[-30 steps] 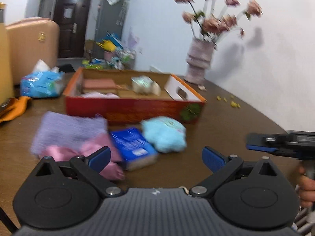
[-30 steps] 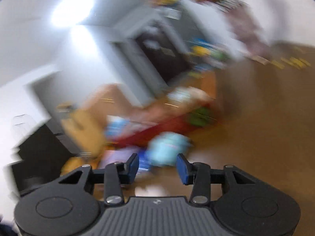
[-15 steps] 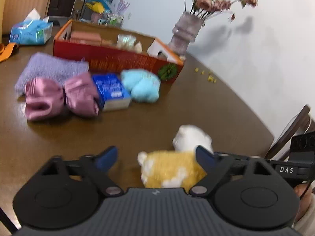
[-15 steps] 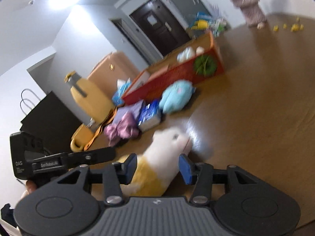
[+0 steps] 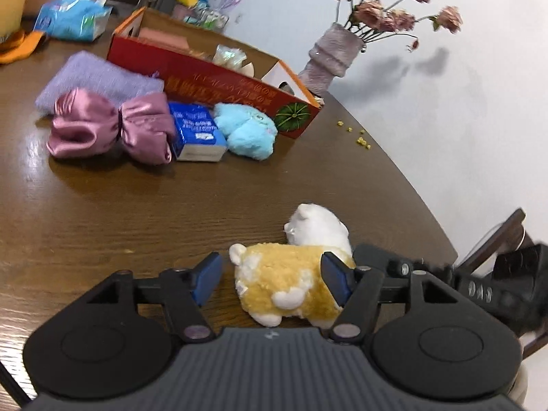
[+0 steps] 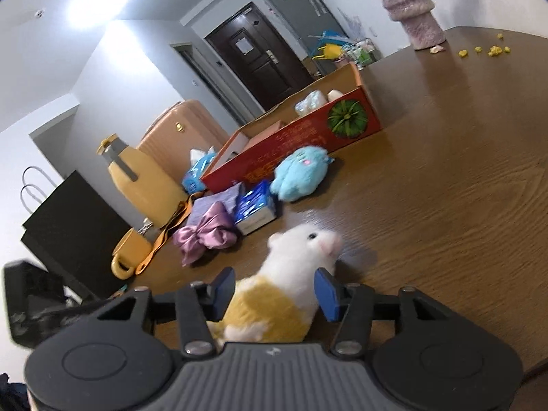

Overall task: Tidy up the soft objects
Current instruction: 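Carry the plush alpaca into the red box and open both grippers, then withdraw both grippers from the box back over the table, then close both grippers together on the pink satin bow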

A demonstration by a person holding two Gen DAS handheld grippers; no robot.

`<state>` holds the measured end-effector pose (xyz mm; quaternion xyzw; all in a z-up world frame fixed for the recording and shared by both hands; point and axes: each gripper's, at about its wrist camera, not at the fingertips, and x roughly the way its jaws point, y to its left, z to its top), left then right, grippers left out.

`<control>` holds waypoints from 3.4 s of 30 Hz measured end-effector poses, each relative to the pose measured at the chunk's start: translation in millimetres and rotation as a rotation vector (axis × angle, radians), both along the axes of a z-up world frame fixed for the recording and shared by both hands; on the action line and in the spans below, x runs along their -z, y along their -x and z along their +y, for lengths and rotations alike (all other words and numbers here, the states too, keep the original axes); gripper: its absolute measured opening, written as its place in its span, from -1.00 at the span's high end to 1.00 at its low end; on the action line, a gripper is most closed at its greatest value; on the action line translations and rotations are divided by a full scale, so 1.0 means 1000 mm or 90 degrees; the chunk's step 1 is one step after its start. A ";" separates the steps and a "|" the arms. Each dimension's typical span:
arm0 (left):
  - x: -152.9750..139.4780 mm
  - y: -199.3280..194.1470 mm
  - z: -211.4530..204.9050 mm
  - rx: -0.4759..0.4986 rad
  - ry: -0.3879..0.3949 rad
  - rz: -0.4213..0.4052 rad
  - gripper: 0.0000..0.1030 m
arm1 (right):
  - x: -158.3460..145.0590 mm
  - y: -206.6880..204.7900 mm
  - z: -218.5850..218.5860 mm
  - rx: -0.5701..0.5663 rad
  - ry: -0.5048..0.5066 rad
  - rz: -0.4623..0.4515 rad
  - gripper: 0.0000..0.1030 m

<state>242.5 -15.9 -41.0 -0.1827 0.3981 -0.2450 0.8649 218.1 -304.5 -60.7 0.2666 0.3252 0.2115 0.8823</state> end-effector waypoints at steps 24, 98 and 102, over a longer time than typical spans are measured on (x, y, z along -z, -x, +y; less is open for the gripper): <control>-0.074 -0.138 -0.015 -0.008 0.113 -0.124 0.09 | -0.088 -0.115 -0.008 0.007 0.061 -0.164 0.22; -0.067 0.090 0.082 -0.303 -0.246 -0.316 -1.00 | -0.063 0.069 0.053 0.120 0.309 -0.293 -0.78; -0.060 0.078 0.081 -0.296 -0.242 -0.301 -1.00 | -0.063 0.062 0.060 0.106 0.315 -0.294 -0.75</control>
